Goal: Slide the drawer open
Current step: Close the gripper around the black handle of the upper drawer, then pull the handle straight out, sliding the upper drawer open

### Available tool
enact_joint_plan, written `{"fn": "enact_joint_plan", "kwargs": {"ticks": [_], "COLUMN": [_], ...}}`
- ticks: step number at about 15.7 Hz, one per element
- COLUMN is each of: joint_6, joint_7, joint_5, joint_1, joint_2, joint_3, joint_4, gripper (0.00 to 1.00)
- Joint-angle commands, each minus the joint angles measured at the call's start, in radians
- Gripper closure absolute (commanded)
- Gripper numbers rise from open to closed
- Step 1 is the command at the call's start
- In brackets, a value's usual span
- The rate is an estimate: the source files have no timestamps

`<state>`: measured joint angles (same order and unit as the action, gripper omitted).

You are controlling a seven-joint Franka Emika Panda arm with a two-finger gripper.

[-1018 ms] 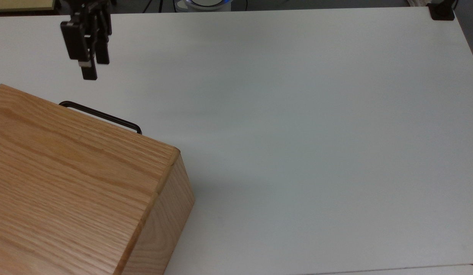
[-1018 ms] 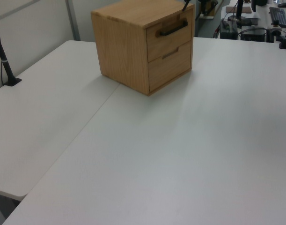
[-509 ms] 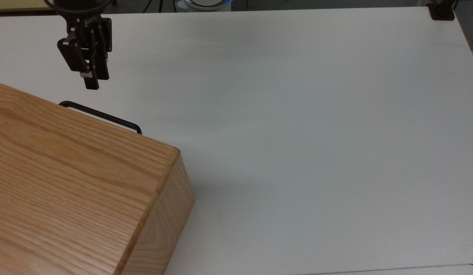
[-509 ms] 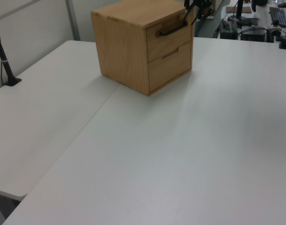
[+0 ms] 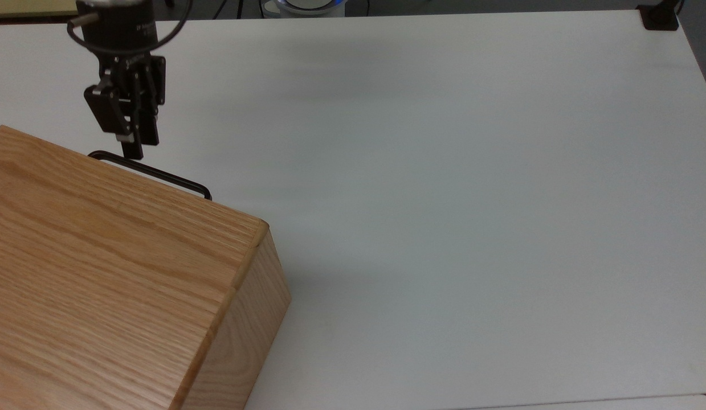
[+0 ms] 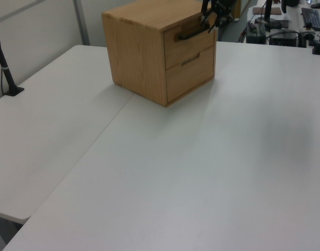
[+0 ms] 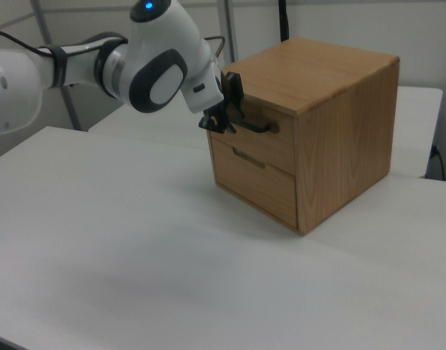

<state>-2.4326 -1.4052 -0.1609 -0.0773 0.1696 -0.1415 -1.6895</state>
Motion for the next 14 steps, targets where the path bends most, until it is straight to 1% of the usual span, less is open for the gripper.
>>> {"fn": "enact_joint_plan", "kwargs": {"ticks": [1,4,8,9,10,11,12,14], "joint_6": [-0.032,-0.037,-0.034,-0.026,-0.02,-0.016,0.001,0.042], "joint_7": [-0.014,-0.014,0.002,0.008,0.021,0.035,0.048,0.074], "joint_5": [-0.022,-0.017,-0.017,-0.011,-0.011,-0.011,-0.011,-0.009], "joint_1": [-0.013,-0.015,-0.024,-0.022,-0.022,-0.022,-0.022,-0.024], "joint_2": [0.037,0.053,0.044,0.036,0.025,0.01,-0.016,-0.059], "joint_3": [0.01,0.01,0.01,0.011,0.011,0.013,0.017,0.026], "joint_4": [0.024,0.025,0.04,0.037,0.033,0.01,-0.013,-0.054], "gripper": [0.59,0.62,0.81,0.82,0.86,0.88,0.94,0.95]}}
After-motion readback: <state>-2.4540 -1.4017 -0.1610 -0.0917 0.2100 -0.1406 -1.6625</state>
